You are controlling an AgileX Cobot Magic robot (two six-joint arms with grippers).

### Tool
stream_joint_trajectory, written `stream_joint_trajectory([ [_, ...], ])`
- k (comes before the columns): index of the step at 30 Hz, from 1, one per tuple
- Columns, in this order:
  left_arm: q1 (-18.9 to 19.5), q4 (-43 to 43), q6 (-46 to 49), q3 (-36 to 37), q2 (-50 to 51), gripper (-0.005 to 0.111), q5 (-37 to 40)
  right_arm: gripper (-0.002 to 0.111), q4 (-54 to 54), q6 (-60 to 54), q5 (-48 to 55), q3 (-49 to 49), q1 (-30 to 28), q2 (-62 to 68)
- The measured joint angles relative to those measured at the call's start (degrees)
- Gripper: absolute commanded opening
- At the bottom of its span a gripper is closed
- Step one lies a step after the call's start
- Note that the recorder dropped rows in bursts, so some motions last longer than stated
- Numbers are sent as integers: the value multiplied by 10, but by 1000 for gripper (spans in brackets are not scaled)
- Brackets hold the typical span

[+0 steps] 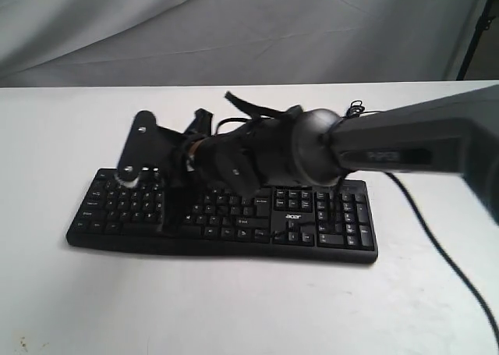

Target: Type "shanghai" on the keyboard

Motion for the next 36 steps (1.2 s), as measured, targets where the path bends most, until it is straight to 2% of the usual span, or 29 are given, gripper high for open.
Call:
stream_joint_trajectory([
  [7, 0, 0, 0, 0, 0, 0, 0, 0, 14, 0, -48, 73, -26, -20],
  [36, 0, 0, 0, 0, 0, 0, 0, 0, 28, 0, -84, 73, -23, 5],
])
